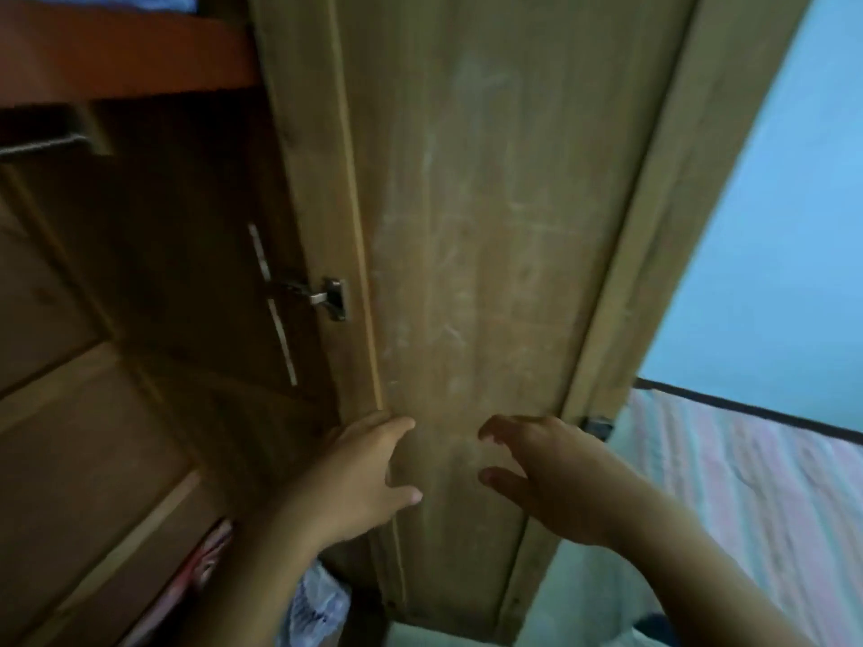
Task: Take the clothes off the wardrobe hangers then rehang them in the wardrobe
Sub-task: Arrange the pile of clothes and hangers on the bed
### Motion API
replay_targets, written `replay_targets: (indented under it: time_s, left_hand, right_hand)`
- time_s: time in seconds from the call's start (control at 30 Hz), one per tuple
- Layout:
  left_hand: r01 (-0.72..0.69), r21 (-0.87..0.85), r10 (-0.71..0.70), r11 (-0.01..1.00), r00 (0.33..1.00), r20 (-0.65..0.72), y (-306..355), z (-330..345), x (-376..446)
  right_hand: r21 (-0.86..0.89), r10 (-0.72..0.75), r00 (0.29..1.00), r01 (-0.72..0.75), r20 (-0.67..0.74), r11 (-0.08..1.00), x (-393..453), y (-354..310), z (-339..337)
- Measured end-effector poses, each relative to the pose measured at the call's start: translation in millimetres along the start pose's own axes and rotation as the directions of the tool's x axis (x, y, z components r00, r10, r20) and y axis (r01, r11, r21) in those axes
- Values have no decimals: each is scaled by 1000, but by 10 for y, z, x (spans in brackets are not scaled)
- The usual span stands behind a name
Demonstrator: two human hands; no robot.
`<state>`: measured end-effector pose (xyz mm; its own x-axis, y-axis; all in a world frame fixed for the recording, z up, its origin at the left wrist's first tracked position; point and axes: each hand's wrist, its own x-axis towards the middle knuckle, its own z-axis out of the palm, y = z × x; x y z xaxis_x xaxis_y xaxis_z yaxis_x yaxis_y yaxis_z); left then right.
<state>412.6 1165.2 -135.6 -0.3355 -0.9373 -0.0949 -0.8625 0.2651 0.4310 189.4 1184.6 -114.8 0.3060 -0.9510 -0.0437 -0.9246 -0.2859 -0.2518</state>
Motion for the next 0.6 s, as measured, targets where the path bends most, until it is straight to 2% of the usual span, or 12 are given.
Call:
replay_targets:
  time_s: [0.1,0.27,0.4,0.6]
  left_hand:
    - [-111,50,109,993,993,45,370,185,199]
    - [-295,37,285,955,945,162,1073,496,409]
    - [-447,27,430,894,875,220,1632,765,554]
    - [-579,104,527,809,791,310,2511,1288,789]
  right_hand:
    - [10,125,992,-125,-19,992,-373,293,31]
    - [36,274,962,-273,-18,961,-981,764,-45]
    - [45,425,905,-424,-27,905,-1414,1112,-91]
    - [19,578,814,-578,-50,816,-2110,1712,-152]
